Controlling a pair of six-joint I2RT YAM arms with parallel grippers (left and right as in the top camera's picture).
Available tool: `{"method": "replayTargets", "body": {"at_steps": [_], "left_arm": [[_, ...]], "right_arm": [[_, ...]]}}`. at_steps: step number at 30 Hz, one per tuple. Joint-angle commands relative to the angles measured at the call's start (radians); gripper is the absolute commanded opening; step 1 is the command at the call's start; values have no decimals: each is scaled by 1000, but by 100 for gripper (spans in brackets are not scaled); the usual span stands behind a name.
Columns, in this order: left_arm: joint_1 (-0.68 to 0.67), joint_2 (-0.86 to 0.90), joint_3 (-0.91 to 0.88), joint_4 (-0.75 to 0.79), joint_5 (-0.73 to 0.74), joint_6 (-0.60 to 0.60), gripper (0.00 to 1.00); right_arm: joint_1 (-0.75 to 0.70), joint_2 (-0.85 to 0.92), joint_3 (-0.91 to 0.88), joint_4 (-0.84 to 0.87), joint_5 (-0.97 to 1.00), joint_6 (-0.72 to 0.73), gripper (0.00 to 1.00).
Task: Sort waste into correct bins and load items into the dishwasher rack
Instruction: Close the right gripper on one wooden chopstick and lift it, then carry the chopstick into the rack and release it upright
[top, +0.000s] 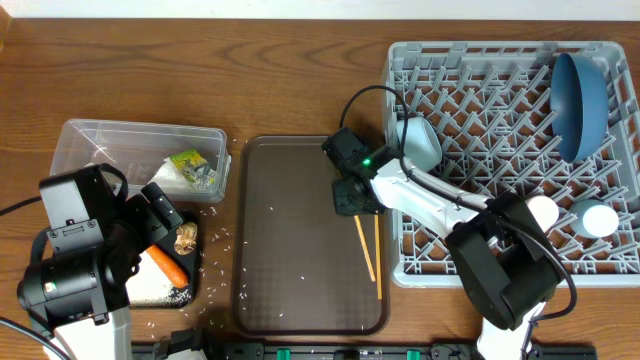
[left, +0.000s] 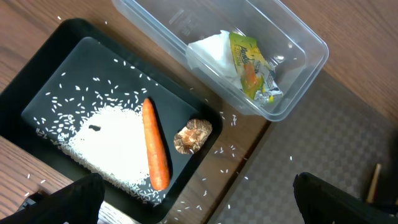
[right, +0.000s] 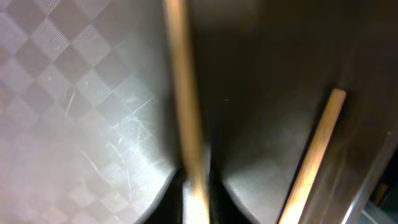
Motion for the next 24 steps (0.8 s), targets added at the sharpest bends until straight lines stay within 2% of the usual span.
{"method": "replayTargets", "body": {"at_steps": [1, 7, 15, 24], "left_arm": [[6, 1, 4, -3, -15, 9, 98], [6, 1, 4, -3, -15, 9, 98], [6, 1, 4, -3, -15, 10, 98], [6, 1, 4, -3, -15, 9, 98]], "right_arm": [[13, 28, 2, 1, -17, 5, 1], [10, -66, 18, 0, 10, -23, 1], [-15, -354, 23, -26, 55, -93, 1], [-257, -594, 23, -169, 111, -191, 1]]}}
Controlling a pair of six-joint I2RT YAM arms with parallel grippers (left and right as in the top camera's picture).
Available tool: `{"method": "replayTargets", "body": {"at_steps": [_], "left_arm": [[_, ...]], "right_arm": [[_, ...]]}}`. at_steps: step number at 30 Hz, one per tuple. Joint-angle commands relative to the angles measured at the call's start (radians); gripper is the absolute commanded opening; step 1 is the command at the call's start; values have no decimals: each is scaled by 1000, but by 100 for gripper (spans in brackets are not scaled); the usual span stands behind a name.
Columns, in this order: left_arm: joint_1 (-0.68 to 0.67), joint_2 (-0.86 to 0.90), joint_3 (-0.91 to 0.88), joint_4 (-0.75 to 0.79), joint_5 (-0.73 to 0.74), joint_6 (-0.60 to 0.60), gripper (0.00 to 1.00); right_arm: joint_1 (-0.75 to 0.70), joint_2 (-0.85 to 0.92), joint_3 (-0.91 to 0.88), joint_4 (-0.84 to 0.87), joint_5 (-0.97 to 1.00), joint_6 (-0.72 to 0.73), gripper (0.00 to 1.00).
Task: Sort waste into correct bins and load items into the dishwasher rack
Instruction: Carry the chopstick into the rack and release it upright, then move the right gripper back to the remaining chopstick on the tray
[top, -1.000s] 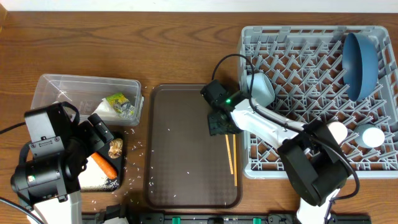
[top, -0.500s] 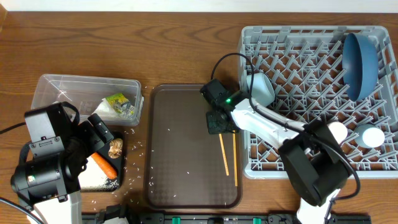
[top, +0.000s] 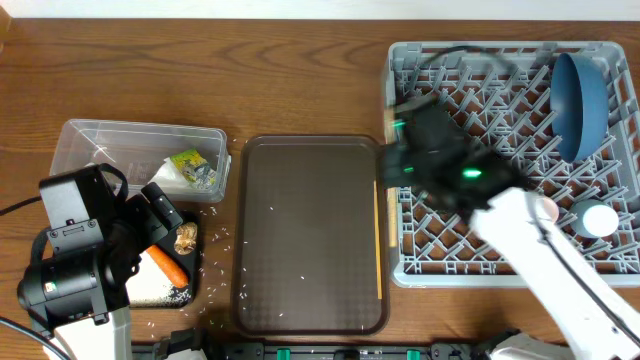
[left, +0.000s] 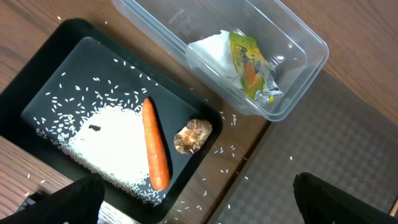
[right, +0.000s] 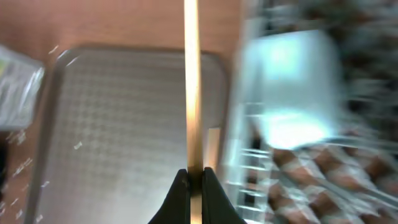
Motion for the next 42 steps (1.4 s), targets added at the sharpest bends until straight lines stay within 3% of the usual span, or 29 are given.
{"method": "replayTargets", "body": {"at_steps": [1, 12, 25, 26, 27, 28, 29, 34, 38, 42], "left_arm": [[6, 3, 4, -3, -15, 9, 98], [6, 6, 4, -3, -15, 9, 98], [6, 6, 4, -3, -15, 10, 98], [6, 6, 4, -3, -15, 9, 98], [6, 6, 4, -3, -15, 9, 98], [6, 6, 4, -3, -15, 9, 98], [6, 6, 4, -3, -15, 9, 98], [6, 6, 4, -3, -15, 9, 98], [6, 5, 4, -3, -15, 9, 98], [6, 6, 4, -3, -15, 9, 98]], "right_arm": [[-100, -37, 11, -41, 34, -78, 1], [-333, 2, 10, -149, 34, -264, 1], [-345, 166, 8, -108, 97, -301, 1], [-345, 174, 8, -97, 98, -286, 2], [-345, 178, 8, -86, 92, -269, 20], [-345, 178, 8, -80, 76, -259, 45], [-343, 174, 11, -77, 51, -258, 52], [-299, 104, 18, -82, -48, -286, 56], [-180, 20, 18, -85, -124, -285, 55], [-31, 5, 16, -109, -116, -200, 47]]}}
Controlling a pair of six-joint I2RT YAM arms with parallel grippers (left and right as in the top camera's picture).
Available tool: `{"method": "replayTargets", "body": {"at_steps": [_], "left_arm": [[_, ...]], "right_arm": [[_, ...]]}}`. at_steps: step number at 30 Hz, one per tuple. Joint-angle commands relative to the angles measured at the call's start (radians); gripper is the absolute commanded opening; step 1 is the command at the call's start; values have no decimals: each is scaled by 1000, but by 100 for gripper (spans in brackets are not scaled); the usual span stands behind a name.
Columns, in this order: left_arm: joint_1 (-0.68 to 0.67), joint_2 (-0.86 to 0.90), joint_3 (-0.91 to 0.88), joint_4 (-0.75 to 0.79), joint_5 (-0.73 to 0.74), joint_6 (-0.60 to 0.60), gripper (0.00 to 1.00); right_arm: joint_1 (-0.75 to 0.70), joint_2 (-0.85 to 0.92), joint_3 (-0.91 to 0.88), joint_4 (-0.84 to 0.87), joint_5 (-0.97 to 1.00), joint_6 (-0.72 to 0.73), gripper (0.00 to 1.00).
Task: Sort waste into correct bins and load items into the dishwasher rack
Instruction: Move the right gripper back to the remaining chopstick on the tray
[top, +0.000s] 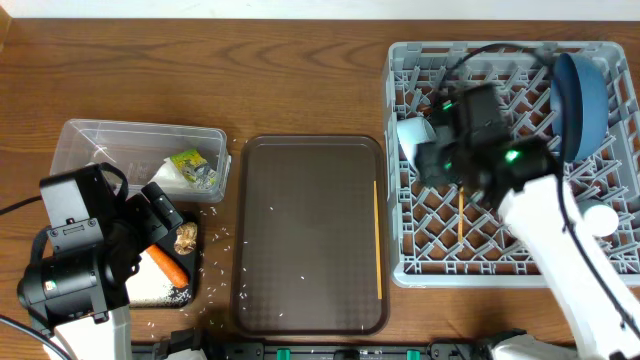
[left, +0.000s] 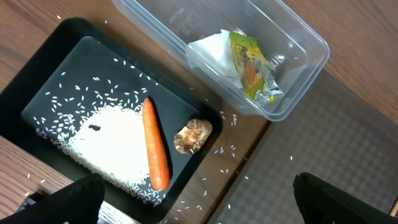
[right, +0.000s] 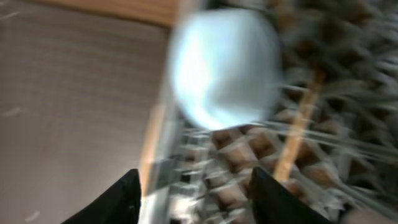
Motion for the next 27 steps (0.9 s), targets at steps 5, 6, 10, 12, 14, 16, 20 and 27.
{"method": "replayTargets", "body": {"at_steps": [5, 6, 10, 12, 14, 16, 20, 27], "left_arm": [[6, 2, 4, -3, -15, 9, 98], [6, 2, 4, -3, -15, 9, 98], [6, 2, 4, -3, -15, 9, 98], [6, 2, 4, -3, -15, 9, 98], [6, 2, 4, -3, -15, 9, 98], [6, 2, 4, -3, -15, 9, 98], [6, 2, 4, -3, -15, 9, 98], [6, 2, 4, -3, -15, 9, 98]], "right_arm": [[225, 47, -11, -22, -3, 164, 42], [251, 68, -14, -22, 18, 179, 42], [331, 165, -15, -24, 50, 232, 43], [359, 213, -14, -25, 57, 272, 46], [375, 256, -14, -24, 62, 312, 52], [388, 301, -14, -22, 63, 334, 53], [398, 375, -14, -31, 77, 386, 52], [394, 449, -15, -53, 77, 424, 56]]}}
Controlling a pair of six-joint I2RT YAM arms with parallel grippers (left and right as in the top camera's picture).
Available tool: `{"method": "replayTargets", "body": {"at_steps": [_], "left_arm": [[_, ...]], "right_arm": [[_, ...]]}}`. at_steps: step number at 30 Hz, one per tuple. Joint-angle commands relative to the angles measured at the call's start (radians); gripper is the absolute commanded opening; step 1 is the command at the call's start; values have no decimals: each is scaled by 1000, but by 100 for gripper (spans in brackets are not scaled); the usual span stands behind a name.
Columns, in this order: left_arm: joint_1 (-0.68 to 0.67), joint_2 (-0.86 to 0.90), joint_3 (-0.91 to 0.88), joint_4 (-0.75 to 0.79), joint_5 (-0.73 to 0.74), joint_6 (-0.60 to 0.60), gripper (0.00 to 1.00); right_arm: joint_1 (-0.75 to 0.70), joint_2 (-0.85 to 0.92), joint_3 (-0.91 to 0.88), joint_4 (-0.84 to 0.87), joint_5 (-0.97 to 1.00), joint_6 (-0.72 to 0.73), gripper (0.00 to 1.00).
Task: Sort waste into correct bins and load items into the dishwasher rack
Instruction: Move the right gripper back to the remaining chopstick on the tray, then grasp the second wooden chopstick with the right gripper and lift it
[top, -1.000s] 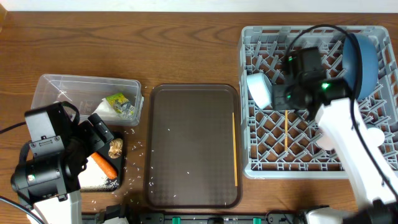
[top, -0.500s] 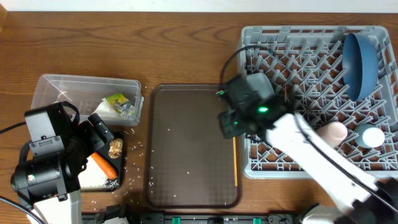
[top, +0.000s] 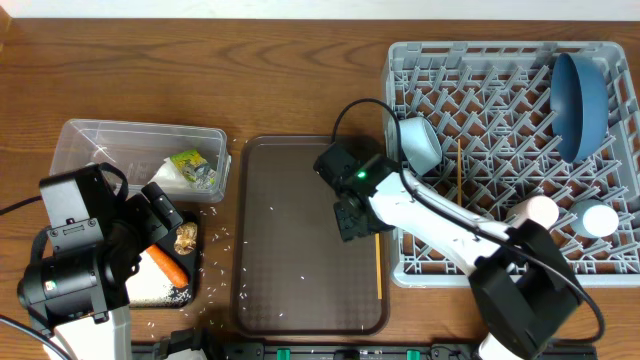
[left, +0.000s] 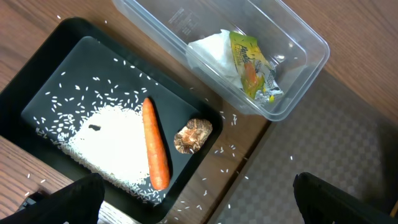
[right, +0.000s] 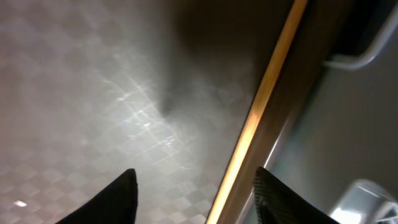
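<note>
One wooden chopstick (top: 379, 270) lies along the right edge of the brown tray (top: 300, 240); in the right wrist view this chopstick (right: 261, 118) runs diagonally just ahead of the fingers. My right gripper (top: 352, 218) (right: 199, 199) hovers low over it, open and empty. A second chopstick (top: 459, 175) lies in the grey dishwasher rack (top: 620, 260). My left gripper (left: 199, 205) (top: 165, 212) hangs open and empty over the corner of the black tray (left: 37, 93).
The rack holds a pale cup (top: 418, 140), a blue bowl (top: 580, 95) and white pieces (top: 600, 220). A clear bin (top: 90, 140) holds a wrapper (left: 252, 65) and tissue. The black tray carries rice, a carrot (left: 155, 149) and a brown lump (left: 193, 135). Rice grains are scattered around.
My right gripper has moved from above the rack beside the cup back to the tray's right side, low over the remaining chopstick, still open. The left arm has not moved.
My right gripper was down on the tray, shut on one of two chopsticks. Then it held that chopstick up near the rack's left edge. Then it was open over the rack with the chopstick lying inside. Now it is over the tray's last chopstick.
</note>
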Motion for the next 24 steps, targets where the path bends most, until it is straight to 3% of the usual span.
{"method": "replayTargets", "body": {"at_steps": [1, 24], "left_arm": [[6, 2, 4, -3, -15, 9, 98], [6, 2, 4, -3, -15, 9, 98]], "right_arm": [[3, 24, -7, -9, 16, 45, 56], [-24, 115, -8, 11, 10, 45, 59]]}}
